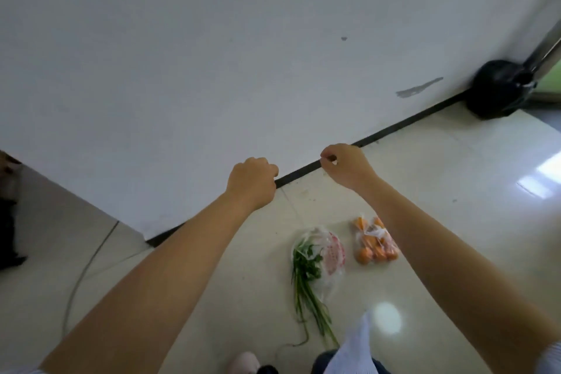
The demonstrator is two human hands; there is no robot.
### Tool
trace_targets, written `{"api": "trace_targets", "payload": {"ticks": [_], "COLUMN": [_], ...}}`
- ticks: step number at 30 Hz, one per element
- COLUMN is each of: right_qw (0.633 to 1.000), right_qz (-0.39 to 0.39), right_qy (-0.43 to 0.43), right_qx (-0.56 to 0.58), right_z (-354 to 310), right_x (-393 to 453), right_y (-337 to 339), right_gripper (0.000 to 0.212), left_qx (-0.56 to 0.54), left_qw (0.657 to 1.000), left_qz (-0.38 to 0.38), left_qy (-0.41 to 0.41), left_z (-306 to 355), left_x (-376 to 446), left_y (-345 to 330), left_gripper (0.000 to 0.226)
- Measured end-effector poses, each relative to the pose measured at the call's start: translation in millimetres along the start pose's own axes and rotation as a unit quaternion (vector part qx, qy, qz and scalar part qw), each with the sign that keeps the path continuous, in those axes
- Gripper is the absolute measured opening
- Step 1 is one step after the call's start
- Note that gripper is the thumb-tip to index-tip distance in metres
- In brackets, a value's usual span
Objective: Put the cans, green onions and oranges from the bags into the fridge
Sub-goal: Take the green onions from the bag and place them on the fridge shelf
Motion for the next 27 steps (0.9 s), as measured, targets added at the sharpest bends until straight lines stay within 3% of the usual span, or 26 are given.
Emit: {"api": "trace_targets", "payload": {"ticks": [6,10,14,22,27], "right_qw": [0.990,0.974,0.955,0.896,0.816], "right_qz": [0.019,0.062,0.049,0.033,0.056], "right_qy": [-0.133,-0.210,-0.280,-0.427,-0.551], "right_qx": [0.033,0.051,0.081,0.120,0.164], "right_z": [8,33,65,118,137], "right_x": [29,55,86,89,56], "right_y": [-47,-64,-91,-146,-189], "right_gripper": [0.027,0.028,0.029,0.026,0.027], "left_qx": [0.025,0.046,0.083,0.126,0.167], "left_qw": [0.995,0.986,0.971,0.912,0.842], "left_qz": [-0.057,-0.096,-0.134,-0.218,-0.267], "left_qy": [-0.073,-0.127,-0.181,-0.324,-0.439], "left_z": [-71,-75,-69,-32,-9], "left_x": [62,117,177,250,261], "left_y": [-20,-44,-64,-124,-176], "left_gripper": [0.036,0.035,0.035,0.035,0.032]}}
Point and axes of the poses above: each hand's wrist, its own x-axis towards the middle knuckle, its own y-axis out of the back of the hand, z = x × y, the point moved 9 cm from there along x, towards the middle knuckle, and after that the axes turned 8 degrees about -x, right-handed, at the moved point
